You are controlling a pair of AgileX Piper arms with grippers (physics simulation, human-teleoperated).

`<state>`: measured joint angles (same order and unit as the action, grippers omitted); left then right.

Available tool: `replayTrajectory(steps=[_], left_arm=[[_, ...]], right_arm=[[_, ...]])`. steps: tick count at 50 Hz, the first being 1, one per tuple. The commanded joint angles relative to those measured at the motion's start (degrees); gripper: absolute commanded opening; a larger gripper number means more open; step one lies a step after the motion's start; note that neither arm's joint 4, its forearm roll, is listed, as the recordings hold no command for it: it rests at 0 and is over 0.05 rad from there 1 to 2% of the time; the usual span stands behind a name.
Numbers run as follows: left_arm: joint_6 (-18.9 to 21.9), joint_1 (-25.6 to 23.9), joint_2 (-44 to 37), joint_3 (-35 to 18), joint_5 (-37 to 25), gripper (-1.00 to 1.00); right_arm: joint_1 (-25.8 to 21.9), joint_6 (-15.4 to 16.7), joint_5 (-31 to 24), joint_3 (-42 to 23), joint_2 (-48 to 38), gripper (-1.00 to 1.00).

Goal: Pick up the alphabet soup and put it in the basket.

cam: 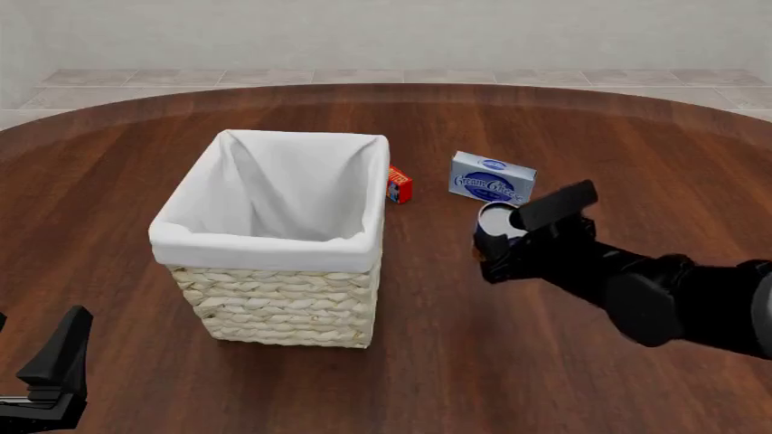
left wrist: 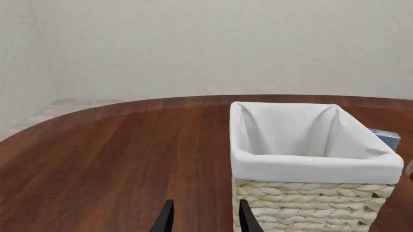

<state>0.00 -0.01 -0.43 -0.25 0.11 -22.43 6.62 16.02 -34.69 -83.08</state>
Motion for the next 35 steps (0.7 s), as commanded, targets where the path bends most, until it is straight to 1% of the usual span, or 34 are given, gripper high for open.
replayTrajectory(steps=[1,13,28,35], left_arm=[[0.0,0.0,0.0,0.0,0.0,1.0],[0.0,0.0,0.0,0.0,0.0,1.0],[0.0,0.0,0.0,0.0,0.0,1.0],[0.0,0.0,0.0,0.0,0.0,1.0]], right_arm=[[-0.1,-0.4,-3.2,-1.9,4.6,-1.0],[-0.4,0.7,-5.8,-3.0,8.0,-1.0],[-1.2,0.9,-8.0,-4.6,10.0,-1.0],[-1.4,1.4,-10.1,-6.6,11.1,-1.0]])
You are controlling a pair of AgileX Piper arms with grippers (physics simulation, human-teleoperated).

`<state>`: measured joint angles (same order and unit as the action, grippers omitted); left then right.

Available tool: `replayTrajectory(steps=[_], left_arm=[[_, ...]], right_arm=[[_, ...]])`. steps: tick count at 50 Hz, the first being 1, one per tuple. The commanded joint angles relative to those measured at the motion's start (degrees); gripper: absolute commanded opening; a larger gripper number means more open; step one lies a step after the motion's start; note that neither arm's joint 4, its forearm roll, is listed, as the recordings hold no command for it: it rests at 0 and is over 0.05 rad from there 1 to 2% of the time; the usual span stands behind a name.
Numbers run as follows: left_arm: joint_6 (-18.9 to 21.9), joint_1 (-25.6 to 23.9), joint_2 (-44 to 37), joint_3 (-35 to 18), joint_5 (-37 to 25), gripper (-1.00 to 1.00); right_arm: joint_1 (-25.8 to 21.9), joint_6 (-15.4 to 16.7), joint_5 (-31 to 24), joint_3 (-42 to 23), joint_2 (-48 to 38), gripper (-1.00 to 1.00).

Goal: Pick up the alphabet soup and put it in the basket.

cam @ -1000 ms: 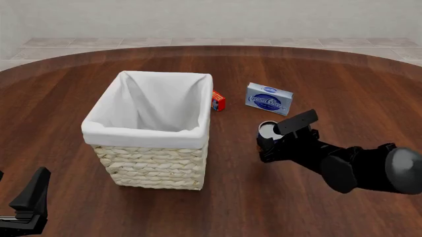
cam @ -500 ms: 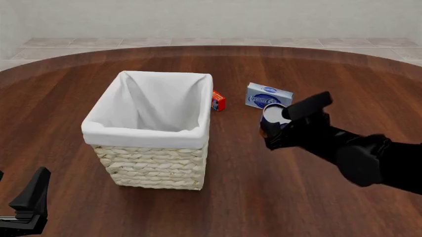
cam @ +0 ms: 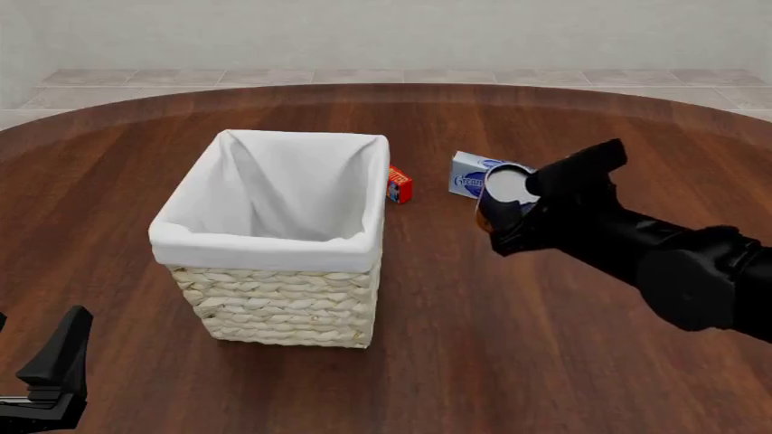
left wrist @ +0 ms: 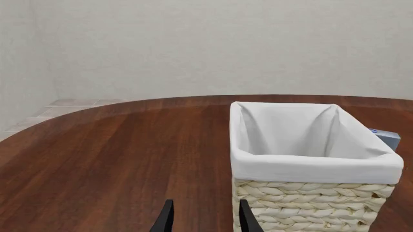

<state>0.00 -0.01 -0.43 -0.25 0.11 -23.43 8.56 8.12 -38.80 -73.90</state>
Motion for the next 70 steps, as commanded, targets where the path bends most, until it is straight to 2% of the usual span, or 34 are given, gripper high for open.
replayTrajectory(steps=[1,23,70], left_arm=[[0.0,0.0,0.0,0.0,0.0,1.0],[0.0,0.0,0.0,0.0,0.0,1.0],[0.0,0.0,0.0,0.0,0.0,1.0]], right_arm=[[-0.4,-0.6,-2.2,-2.5,1.9,-1.0],[-2.1,1.4,-5.8,-7.3,3.0,-1.0],[-7.2,1.3,-10.4,-14.8,5.2,-1.0]])
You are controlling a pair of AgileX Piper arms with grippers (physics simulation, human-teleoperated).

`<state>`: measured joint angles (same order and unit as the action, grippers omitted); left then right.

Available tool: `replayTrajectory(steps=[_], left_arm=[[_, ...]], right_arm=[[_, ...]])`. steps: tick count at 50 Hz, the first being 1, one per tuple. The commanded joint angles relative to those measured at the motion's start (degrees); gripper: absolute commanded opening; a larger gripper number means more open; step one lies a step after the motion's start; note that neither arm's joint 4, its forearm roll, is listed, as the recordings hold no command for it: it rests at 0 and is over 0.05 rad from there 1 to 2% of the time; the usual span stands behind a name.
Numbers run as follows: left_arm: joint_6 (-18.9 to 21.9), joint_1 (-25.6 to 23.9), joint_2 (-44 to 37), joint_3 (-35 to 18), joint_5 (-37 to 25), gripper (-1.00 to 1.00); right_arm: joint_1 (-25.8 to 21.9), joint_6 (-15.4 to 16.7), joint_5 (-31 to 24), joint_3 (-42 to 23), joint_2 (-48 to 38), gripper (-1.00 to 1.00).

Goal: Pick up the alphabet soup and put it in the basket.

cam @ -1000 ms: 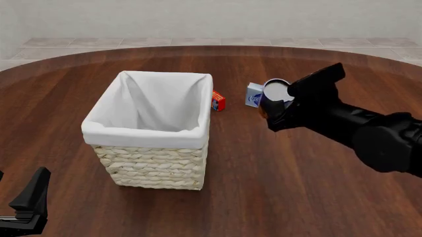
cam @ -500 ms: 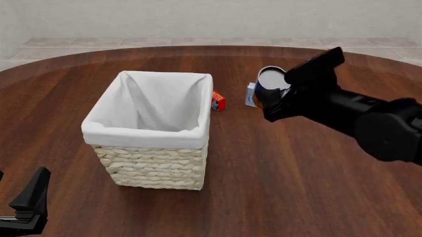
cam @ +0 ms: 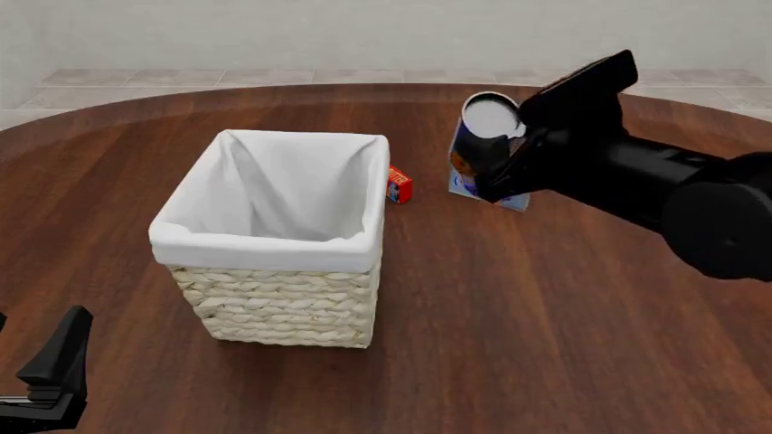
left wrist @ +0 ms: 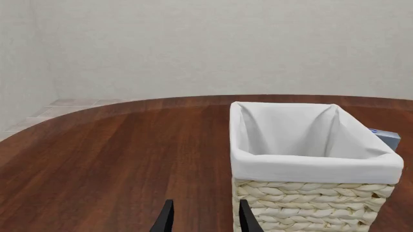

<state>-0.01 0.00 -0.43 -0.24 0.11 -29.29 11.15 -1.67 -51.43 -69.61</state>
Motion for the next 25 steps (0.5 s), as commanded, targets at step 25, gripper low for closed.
replayTrajectory(steps=[25], left_arm=[[0.0,0.0,0.0,0.0,0.0,1.0]], right_arm=[[-6.1,-0.2,-2.2,-5.9,0.5,-1.0]])
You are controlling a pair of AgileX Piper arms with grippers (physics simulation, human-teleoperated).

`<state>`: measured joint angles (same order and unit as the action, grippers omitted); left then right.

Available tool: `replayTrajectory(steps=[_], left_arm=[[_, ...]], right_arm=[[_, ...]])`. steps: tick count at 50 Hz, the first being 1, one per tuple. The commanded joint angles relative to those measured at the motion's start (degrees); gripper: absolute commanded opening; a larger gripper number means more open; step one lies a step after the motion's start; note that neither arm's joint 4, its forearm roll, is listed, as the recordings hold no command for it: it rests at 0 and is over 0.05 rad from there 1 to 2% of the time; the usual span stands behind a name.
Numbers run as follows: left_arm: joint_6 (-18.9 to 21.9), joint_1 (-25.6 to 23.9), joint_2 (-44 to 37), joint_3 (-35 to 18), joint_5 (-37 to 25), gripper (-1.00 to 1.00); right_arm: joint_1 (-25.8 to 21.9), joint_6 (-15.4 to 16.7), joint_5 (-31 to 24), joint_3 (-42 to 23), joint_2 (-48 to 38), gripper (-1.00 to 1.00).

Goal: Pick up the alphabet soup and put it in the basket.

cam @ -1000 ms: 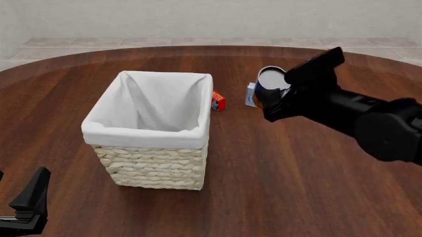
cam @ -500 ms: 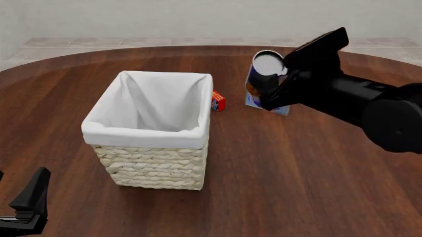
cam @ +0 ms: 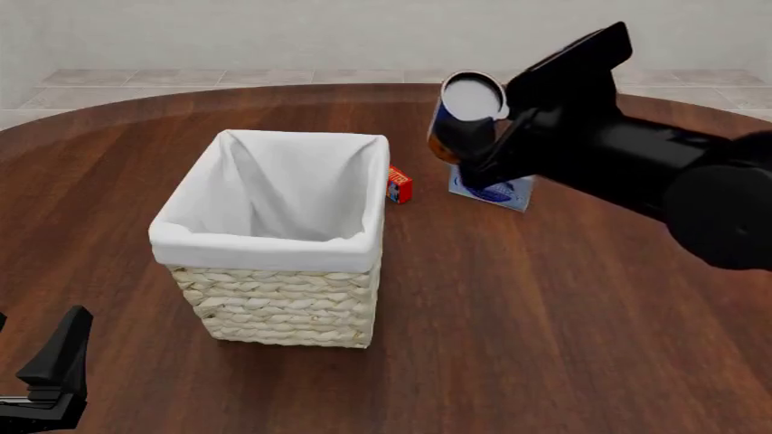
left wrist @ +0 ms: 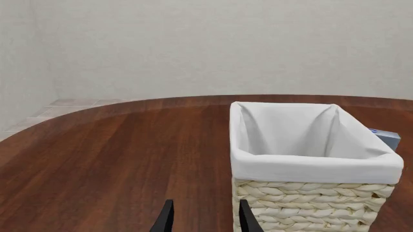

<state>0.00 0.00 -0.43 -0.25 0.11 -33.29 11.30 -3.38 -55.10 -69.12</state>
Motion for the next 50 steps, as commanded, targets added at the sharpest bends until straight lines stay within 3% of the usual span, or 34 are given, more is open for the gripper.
replayTrajectory(steps=[1,50], left_arm=[[0.0,0.0,0.0,0.0,0.0,1.0],[0.0,0.0,0.0,0.0,0.0,1.0]], right_arm=[[-2.3,-0.4,-0.7,-2.5,-0.1,-1.0],[-8.6,-0.2,-0.8,-7.4,-4.1,-1.0]])
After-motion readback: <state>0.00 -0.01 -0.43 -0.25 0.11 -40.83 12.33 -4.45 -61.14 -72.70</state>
